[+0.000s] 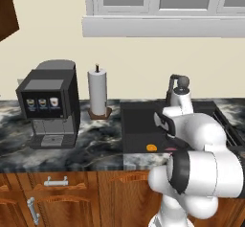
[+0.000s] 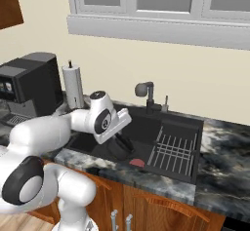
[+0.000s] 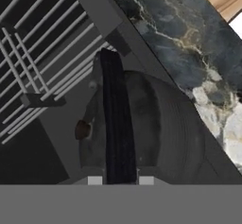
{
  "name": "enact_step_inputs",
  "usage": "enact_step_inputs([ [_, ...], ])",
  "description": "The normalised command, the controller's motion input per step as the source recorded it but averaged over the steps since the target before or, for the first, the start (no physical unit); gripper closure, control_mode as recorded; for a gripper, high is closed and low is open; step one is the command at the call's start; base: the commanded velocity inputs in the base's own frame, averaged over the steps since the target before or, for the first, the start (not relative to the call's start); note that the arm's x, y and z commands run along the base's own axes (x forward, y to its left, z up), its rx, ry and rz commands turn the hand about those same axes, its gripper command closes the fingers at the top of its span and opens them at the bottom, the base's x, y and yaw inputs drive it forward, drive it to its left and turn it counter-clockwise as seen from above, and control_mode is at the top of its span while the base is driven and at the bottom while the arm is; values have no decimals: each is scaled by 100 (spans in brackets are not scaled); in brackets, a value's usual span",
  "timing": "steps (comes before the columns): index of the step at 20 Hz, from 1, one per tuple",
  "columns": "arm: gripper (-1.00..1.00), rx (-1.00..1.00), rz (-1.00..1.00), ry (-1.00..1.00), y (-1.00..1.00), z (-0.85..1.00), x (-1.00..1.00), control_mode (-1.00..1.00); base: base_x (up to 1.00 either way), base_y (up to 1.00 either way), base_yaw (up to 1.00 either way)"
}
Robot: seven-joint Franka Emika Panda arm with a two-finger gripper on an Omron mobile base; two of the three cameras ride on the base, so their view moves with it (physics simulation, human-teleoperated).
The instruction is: Open the cabinet, pick the kettle from the cabinet, and place it in the sink.
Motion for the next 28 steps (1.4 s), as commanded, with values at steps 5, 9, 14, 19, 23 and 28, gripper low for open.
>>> enact_step_inputs([
  [5,100,0,-10,0,0,-24,26,-100,0,0,0],
  [9,100,1,-9,0,0,-26,26,-100,0,0,0],
  [14,100,0,-10,0,-7,-23,27,-100,0,0,0],
  [19,100,1,-10,0,-2,-20,27,-100,0,0,0],
  [23,100,1,-13,0,-1,-24,25,-100,0,0,0],
  [28,100,8,-11,0,0,-29,24,-100,0,0,0],
])
